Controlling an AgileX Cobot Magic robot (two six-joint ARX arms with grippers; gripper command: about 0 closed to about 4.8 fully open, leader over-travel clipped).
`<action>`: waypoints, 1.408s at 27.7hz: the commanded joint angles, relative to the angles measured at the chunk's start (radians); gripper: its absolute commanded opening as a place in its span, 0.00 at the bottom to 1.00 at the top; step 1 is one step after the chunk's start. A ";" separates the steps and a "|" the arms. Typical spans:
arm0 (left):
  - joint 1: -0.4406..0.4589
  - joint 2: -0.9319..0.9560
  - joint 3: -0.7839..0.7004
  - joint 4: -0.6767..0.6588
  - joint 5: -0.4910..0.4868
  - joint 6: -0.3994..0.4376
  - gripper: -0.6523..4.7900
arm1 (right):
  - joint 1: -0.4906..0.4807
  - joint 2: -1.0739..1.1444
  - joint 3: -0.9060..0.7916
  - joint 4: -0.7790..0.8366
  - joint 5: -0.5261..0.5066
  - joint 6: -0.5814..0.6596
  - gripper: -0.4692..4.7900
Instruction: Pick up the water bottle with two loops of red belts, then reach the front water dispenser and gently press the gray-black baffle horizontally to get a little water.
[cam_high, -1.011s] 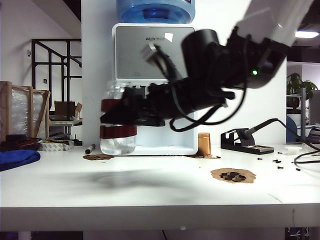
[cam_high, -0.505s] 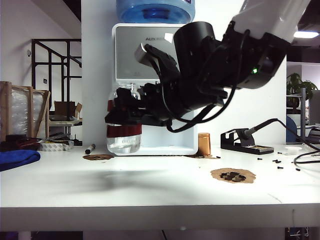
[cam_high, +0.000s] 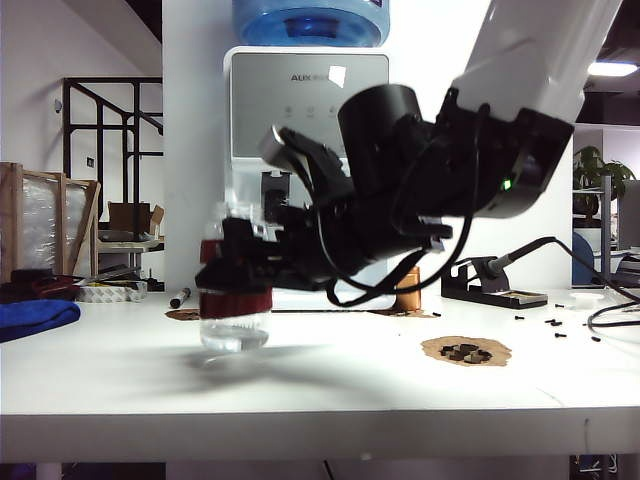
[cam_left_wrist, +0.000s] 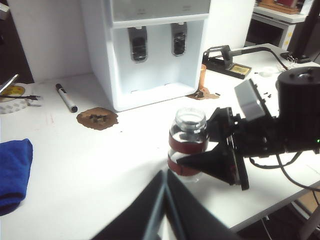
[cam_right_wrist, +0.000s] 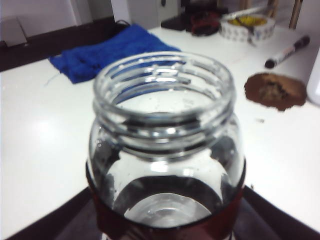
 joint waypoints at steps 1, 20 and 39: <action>0.002 0.000 0.004 0.003 0.005 0.003 0.11 | 0.012 0.017 0.005 0.075 0.004 0.006 0.09; 0.003 0.000 0.002 -0.027 -0.390 0.037 0.11 | 0.013 0.090 0.005 0.094 0.019 0.021 0.30; 0.011 -0.002 -0.077 0.091 -0.478 0.126 0.11 | 0.013 0.006 0.005 -0.065 -0.007 0.047 0.94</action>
